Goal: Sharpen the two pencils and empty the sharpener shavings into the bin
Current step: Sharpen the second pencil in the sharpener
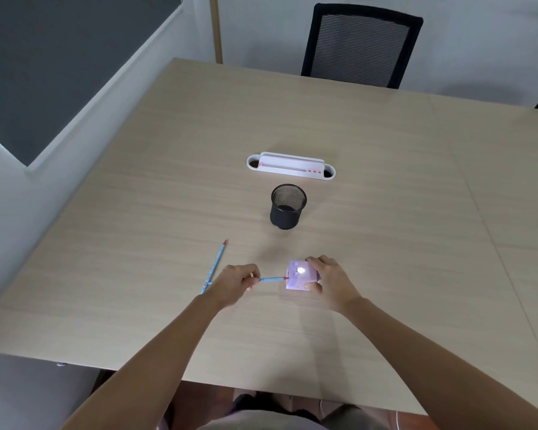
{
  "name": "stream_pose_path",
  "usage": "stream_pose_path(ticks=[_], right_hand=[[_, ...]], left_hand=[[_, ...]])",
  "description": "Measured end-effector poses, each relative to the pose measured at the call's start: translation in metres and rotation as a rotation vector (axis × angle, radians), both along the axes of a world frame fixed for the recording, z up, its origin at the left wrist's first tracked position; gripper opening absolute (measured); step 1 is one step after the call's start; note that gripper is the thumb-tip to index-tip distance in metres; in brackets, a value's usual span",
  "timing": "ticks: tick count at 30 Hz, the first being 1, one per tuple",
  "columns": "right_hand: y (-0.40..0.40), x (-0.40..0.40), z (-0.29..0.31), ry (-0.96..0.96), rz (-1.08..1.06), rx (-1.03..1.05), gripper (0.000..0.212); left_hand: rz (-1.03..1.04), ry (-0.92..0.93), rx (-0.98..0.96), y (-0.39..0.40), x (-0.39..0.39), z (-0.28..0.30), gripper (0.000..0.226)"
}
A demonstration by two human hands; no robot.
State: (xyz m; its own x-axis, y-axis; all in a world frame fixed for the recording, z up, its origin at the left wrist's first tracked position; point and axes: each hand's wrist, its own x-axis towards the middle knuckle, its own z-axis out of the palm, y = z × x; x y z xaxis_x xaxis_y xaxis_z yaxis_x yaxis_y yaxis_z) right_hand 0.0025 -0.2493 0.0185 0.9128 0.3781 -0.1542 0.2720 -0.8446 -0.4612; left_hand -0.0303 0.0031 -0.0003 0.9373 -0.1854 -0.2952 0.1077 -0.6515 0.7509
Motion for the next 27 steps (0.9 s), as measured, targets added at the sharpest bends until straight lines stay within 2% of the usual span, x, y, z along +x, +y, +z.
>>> stream_pose_path(ticks=[5, 27], right_hand=[[0.0, -0.001, 0.0, -0.006, 0.002, -0.007, 0.045], [0.002, -0.004, 0.001, -0.038, 0.001, -0.039, 0.05]], left_hand=[[0.022, -0.047, -0.003, 0.001, 0.007, 0.0, 0.011], [-0.063, 0.041, 0.107, -0.039, 0.037, 0.007, 0.02]])
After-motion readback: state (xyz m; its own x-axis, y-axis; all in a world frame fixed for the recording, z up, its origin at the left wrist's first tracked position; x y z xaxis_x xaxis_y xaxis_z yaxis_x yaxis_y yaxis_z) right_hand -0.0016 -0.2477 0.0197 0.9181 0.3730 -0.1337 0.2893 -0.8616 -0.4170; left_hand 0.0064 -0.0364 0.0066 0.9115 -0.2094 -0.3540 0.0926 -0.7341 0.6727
